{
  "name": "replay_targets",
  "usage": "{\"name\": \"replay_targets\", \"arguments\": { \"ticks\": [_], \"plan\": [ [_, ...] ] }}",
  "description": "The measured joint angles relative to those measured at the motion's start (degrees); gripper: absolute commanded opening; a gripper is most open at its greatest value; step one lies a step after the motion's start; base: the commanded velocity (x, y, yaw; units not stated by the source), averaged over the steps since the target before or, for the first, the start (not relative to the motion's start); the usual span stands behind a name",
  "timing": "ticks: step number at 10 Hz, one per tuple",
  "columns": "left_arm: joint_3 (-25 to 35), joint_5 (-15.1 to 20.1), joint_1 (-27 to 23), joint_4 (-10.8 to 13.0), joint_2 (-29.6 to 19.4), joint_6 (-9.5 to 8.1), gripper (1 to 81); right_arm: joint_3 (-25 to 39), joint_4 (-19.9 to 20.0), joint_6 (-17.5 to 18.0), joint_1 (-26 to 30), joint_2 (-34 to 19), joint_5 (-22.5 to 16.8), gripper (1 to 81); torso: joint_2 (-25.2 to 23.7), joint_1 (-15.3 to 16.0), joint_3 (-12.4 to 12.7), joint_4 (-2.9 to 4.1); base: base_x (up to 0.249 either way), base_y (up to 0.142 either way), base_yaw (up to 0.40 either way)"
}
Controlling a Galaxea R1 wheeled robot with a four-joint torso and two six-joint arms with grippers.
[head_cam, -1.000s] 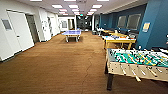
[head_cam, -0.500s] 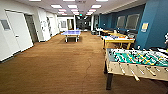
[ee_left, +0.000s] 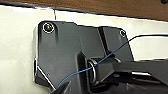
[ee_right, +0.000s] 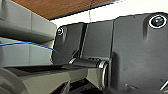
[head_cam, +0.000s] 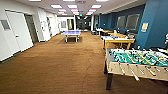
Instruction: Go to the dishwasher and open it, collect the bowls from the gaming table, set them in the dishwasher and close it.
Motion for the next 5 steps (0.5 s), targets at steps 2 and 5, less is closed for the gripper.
{"name": "replay_targets", "arguments": {
  "ticks": [2, 5],
  "plan": [
    [-0.28, 0.0, 0.0, -0.02, 0.1, 0.02, 81.1, -2.68, -0.02, 0.0, -0.11, 1.56, 0.0, 81.1, 0.0, 0.0, 0.0, 0.0, 0.0, 0.0, 0.0],
    [-0.39, 0.11, 0.33, -0.02, 0.22, 0.02, 81.1, -3.23, -0.09, -0.02, -0.72, 2.63, 0.05, 81.1, -0.05, -0.09, 0.02, 0.0, 0.052, 0.0, 0.0]
  ]
}}
